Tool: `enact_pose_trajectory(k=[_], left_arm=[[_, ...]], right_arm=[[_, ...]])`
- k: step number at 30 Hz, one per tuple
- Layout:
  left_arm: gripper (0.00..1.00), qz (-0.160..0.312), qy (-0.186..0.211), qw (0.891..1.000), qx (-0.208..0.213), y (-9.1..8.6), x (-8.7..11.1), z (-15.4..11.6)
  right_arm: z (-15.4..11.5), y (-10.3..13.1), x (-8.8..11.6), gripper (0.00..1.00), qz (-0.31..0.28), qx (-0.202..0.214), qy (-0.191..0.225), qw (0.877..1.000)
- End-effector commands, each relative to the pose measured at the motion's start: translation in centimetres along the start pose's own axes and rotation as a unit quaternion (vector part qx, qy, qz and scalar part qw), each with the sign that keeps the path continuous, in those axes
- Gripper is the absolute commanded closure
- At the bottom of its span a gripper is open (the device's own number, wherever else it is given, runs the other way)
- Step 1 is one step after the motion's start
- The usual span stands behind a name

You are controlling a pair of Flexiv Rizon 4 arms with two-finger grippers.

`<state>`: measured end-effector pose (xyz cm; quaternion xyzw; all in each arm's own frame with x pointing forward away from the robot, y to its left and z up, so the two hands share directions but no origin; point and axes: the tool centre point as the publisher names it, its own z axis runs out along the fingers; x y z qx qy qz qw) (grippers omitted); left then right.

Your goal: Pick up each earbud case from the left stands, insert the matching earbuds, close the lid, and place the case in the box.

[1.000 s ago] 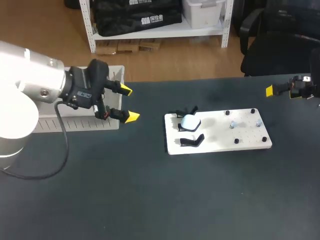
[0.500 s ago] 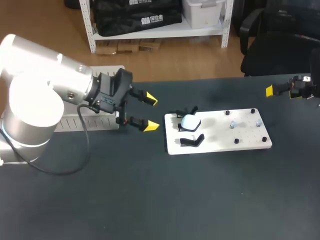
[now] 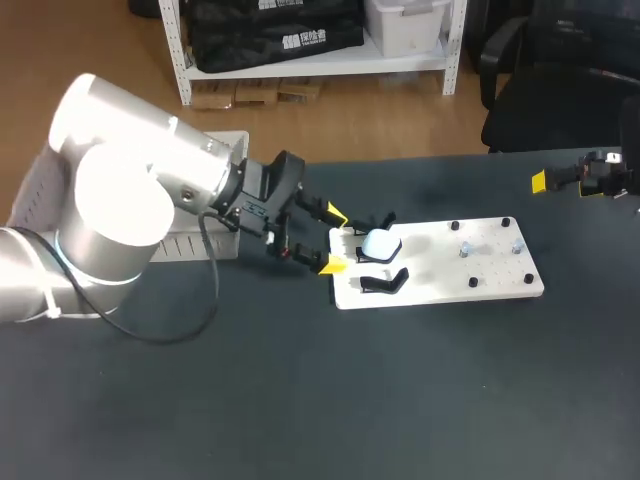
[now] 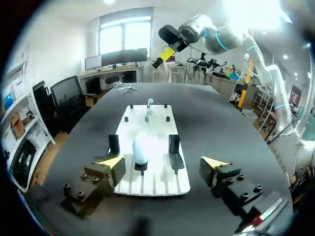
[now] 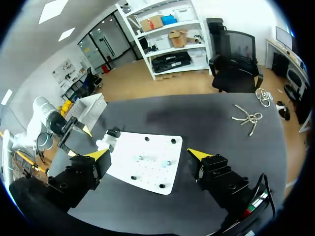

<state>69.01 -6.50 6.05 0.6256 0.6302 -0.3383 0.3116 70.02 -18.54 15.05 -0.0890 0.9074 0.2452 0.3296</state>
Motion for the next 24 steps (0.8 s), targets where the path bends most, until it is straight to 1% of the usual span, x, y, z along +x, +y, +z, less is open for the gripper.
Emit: enact_pose_trajectory(k=[1,2,6,8,9,11,12,16,20,24], left_arm=[[0.0,-0.003,-0.004,1.0,0.018,1.2,0.3,1.5],[0.0,-0.005,-0.007,1.0,0.018,1.4,0.4,1.7],[0.09,-0.01,-0.011,1.0,0.023,1.6,0.6,2.2],[0.17,-0.011,-0.019,0.999,0.025,1.8,0.7,2.5],[0.24,-0.011,-0.021,0.999,0.026,1.9,0.7,2.6],[0.27,-0.013,-0.027,0.999,0.027,2.0,0.8,2.8],[0.32,-0.013,-0.031,0.999,0.027,2.0,0.8,2.9],[0.41,-0.012,-0.044,0.999,0.029,2.1,0.8,3.2],[0.41,-0.007,-0.058,0.998,0.025,2.2,0.9,3.6],[0.36,-0.011,-0.074,0.997,0.022,2.3,0.8,3.9]], right_arm=[[0.0,-0.1,0.0,0.0,-0.001,-0.001,0.0,1.0],[0.0,-0.1,0.0,0.0,-0.001,-0.001,0.0,1.0],[0.0,-0.1,0.0,0.0,-0.001,-0.001,0.0,1.0],[0.0,-0.1,0.0,0.0,-0.001,-0.001,0.0,1.0],[0.0,-0.1,0.0,0.0,-0.001,-0.001,0.0,1.0],[0.0,-0.1,0.0,0.0,-0.001,-0.001,0.0,1.0],[0.0,-0.1,0.0,0.0,-0.001,-0.001,0.0,1.0],[0.0,-0.1,0.0,0.0,-0.001,-0.001,0.0,1.0],[0.0,-0.1,0.0,0.0,-0.001,-0.001,0.0,1.0],[0.0,-0.1,0.0,0.0,-0.001,-0.001,0.0,1.0]])
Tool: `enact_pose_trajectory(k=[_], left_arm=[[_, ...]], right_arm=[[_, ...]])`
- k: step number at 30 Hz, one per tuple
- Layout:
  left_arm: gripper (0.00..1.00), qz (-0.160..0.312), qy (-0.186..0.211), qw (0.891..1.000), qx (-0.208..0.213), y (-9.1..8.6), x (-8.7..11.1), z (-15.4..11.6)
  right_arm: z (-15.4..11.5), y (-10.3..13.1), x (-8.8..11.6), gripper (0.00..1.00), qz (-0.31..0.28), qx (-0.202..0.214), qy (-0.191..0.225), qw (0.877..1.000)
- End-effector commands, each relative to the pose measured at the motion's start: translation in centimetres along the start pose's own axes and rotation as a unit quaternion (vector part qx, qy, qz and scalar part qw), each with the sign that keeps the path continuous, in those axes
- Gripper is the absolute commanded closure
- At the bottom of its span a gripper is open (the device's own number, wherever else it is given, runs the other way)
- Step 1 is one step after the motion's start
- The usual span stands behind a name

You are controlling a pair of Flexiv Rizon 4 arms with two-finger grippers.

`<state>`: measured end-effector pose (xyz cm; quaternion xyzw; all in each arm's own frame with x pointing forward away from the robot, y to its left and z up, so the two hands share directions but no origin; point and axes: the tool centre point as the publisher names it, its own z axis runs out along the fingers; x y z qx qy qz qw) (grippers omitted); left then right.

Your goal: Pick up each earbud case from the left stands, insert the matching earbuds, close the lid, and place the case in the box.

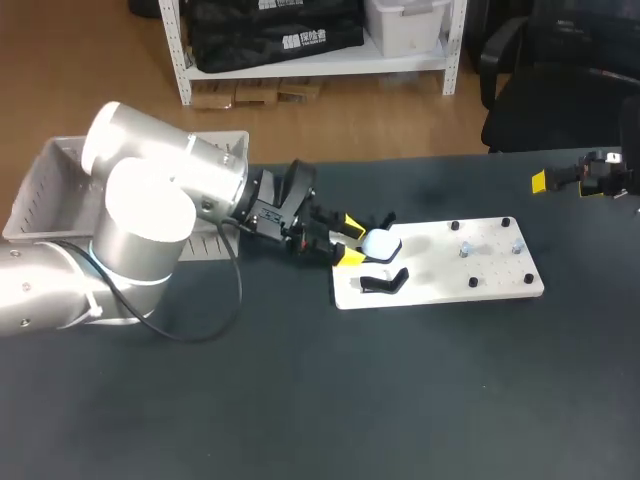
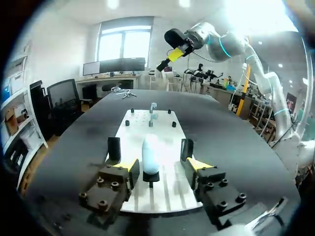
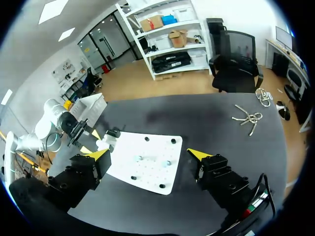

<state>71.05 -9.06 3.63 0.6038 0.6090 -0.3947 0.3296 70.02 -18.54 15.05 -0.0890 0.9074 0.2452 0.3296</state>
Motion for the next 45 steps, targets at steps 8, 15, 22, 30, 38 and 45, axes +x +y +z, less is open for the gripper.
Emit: enact_pose_trajectory(k=[8,15,22,30,38,45], left_arm=[[0.31,-0.005,-0.035,0.999,-0.008,0.3,0.7,1.1],[0.5,0.001,-0.046,0.999,-0.011,0.4,0.7,1.8],[0.51,0.0,-0.053,0.998,-0.018,0.8,0.6,2.4],[0.53,0.003,-0.055,0.998,-0.021,1.0,0.7,3.0],[0.56,0.007,-0.054,0.998,-0.022,1.0,0.9,3.4],[0.58,0.012,-0.05,0.998,-0.019,1.0,1.1,3.6]], right_arm=[[0.0,-0.1,0.0,0.0,-0.001,-0.001,0.0,1.0],[0.0,-0.1,0.0,0.0,-0.001,-0.001,0.0,1.0],[0.0,-0.1,0.0,0.0,-0.001,-0.001,0.0,1.0],[0.0,-0.1,0.0,0.0,-0.001,-0.001,0.0,1.0],[0.0,-0.1,0.0,0.0,-0.001,-0.001,0.0,1.0],[0.0,-0.1,0.0,0.0,-0.001,-0.001,0.0,1.0]])
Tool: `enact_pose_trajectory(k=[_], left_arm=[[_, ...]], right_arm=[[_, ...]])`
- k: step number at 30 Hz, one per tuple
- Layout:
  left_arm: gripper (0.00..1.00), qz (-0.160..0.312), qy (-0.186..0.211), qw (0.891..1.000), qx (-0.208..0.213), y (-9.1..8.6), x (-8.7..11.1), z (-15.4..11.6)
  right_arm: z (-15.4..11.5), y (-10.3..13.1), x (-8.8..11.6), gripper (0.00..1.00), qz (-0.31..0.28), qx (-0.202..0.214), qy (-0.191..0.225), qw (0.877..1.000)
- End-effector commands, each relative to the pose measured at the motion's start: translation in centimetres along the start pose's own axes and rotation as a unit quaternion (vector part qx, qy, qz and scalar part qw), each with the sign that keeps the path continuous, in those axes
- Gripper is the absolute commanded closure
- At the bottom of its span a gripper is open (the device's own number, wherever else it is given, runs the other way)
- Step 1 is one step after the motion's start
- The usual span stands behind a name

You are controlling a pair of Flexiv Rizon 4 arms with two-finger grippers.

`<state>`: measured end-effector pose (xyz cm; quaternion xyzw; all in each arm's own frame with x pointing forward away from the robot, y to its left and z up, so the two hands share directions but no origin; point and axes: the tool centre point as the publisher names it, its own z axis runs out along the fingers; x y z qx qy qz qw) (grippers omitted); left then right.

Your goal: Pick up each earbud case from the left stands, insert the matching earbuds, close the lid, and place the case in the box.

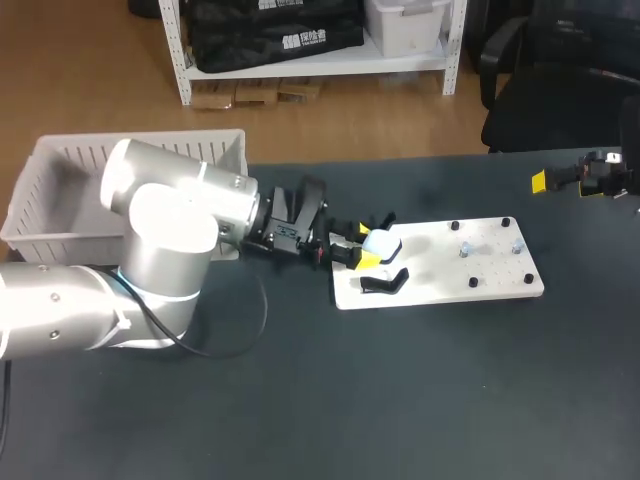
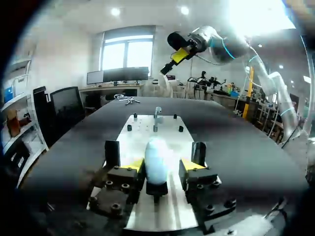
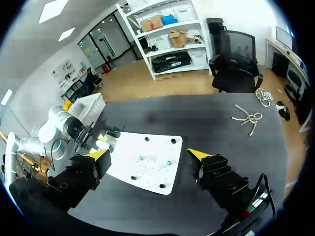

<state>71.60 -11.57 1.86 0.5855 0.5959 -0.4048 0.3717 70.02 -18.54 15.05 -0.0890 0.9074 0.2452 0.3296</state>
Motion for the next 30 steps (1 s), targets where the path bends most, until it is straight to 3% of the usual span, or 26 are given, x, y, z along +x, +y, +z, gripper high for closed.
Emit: enact_pose_trajectory(k=[1,18,22,30], left_arm=[[0.6,0.002,-0.007,1.0,0.001,0.18,0.87,0.57],[0.68,0.015,-0.009,1.0,-0.007,0.49,0.73,0.99],[1.0,0.02,-0.009,1.0,-0.011,0.6,0.81,1.01],[1.0,0.034,-0.015,0.999,-0.021,0.98,0.51,0.53]], right_arm=[[0.02,-0.07,0.0,0.0,-0.001,-0.001,0.0,1.0],[0.02,-0.07,0.0,0.0,-0.001,-0.001,0.0,1.0],[0.02,-0.07,0.0,0.0,-0.001,-0.001,0.0,1.0],[0.02,-0.07,0.0,0.0,-0.001,-0.001,0.0,1.0]])
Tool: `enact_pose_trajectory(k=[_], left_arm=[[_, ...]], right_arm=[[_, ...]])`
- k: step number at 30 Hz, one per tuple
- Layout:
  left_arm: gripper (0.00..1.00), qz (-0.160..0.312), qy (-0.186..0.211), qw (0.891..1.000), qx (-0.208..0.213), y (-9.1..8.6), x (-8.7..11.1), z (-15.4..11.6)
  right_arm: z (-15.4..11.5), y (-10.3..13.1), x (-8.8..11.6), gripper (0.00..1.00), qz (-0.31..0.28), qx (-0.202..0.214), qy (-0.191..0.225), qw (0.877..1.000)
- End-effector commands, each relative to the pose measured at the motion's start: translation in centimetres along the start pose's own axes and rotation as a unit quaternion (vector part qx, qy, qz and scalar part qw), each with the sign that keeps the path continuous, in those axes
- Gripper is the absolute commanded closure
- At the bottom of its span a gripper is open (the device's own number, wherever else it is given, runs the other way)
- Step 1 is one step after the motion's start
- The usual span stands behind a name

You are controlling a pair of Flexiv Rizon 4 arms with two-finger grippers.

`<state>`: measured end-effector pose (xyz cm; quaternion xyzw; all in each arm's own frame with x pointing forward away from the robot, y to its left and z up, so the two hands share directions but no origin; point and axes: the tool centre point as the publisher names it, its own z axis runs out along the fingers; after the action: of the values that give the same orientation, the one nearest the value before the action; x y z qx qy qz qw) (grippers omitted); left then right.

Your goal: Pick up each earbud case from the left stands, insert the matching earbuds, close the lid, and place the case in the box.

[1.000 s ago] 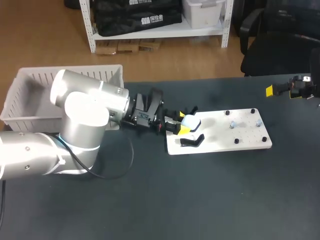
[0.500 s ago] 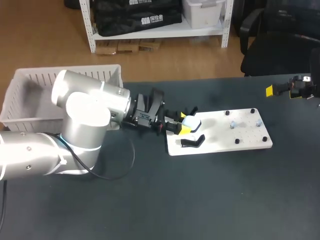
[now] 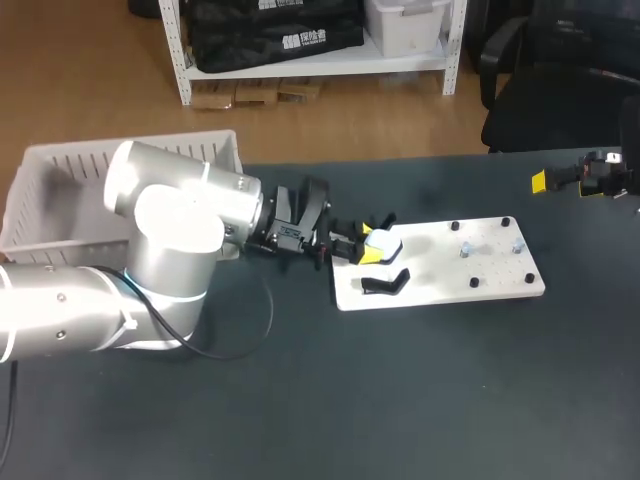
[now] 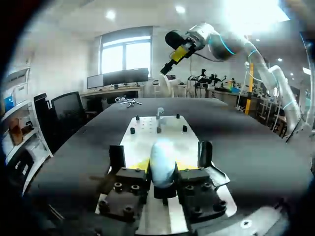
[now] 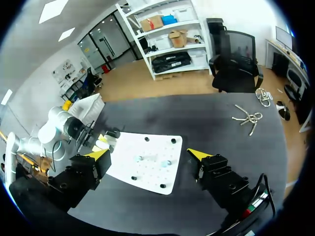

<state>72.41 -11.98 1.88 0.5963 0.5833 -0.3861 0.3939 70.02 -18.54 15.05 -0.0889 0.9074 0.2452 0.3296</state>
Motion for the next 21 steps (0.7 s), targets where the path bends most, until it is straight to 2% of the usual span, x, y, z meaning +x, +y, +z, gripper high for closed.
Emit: enact_pose_trajectory(k=[1,8,17,21], left_arm=[[1.0,0.007,-0.015,1.0,-0.008,0.2,0.6,0.1],[1.0,0.03,-0.044,0.999,-0.012,0.5,-1.9,-2.6],[1.0,0.085,-0.072,0.994,0.005,-1.1,-7.6,-7.3],[1.0,0.109,-0.078,0.991,-0.003,-1.7,-9.8,-8.8]], right_arm=[[0.0,-0.1,0.0,0.0,-0.001,-0.001,0.0,1.0],[0.0,-0.1,0.0,0.0,-0.001,-0.001,0.0,1.0],[0.0,-0.1,0.0,0.0,-0.001,-0.001,0.0,1.0],[0.0,-0.1,0.0,0.0,-0.001,-0.001,0.0,1.0]])
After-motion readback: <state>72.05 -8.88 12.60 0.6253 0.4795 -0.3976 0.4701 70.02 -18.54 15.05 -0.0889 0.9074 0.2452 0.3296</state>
